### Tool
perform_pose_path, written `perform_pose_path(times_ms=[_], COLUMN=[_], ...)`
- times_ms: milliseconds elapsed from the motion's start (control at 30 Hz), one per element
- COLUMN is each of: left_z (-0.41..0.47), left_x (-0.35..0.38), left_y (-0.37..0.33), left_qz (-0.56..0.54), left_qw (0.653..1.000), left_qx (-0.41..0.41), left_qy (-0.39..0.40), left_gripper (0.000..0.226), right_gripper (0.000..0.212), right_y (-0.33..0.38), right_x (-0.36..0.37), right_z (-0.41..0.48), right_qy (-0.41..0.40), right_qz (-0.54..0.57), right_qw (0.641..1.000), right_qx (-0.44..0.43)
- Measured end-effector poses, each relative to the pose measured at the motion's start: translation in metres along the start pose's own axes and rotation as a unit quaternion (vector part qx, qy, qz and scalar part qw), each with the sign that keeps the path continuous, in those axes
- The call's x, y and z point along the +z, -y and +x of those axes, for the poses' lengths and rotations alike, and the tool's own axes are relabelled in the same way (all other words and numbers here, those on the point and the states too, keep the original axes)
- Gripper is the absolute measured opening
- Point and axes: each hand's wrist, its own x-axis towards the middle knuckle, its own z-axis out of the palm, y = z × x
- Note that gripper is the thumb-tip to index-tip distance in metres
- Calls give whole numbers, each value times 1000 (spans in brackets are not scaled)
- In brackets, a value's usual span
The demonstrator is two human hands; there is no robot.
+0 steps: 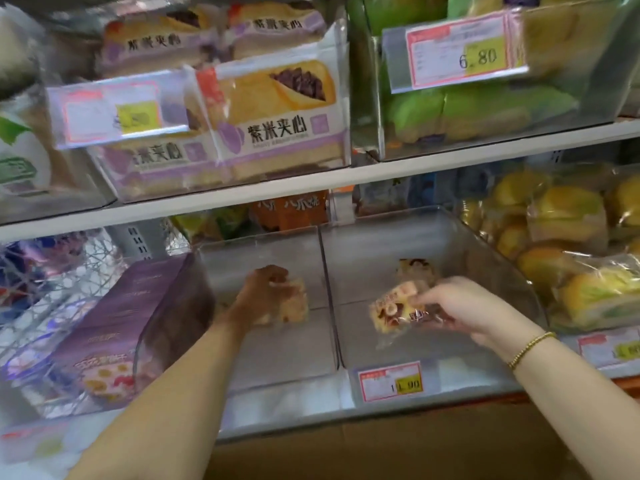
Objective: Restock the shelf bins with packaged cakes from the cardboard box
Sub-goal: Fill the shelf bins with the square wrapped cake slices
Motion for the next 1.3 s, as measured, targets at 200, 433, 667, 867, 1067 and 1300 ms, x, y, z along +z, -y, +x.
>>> perform_pose_path(times_ms=[200, 433, 667, 867, 1067, 1300], left_z=[21, 25, 31, 29, 26, 24], left_x=[8, 15, 32, 33, 31, 25], left_y=[14, 25, 34, 36, 32, 31], left_qz=[202, 329, 395, 505, 470, 391], left_qw=[971, 933, 904, 854, 875, 916], left_qx=[57, 112, 163, 107, 108, 89], left_qy=[115, 95, 30, -58, -44, -11], left_gripper=[38, 48, 39, 45, 44, 39], right_gripper=[20, 23, 12, 24, 27, 39], right_y=[-4, 7, 7, -8, -8, 1], right_x=[-5, -3, 31, 33, 39, 60], right_z=[28, 65, 75, 79, 88, 104], right_qy=[39, 60, 62, 46, 90, 119], right_qz=[-13, -31, 117, -137, 87, -2], right_qw=[999, 994, 984, 971, 967, 982], right_qx=[24, 81, 121, 190, 223, 145])
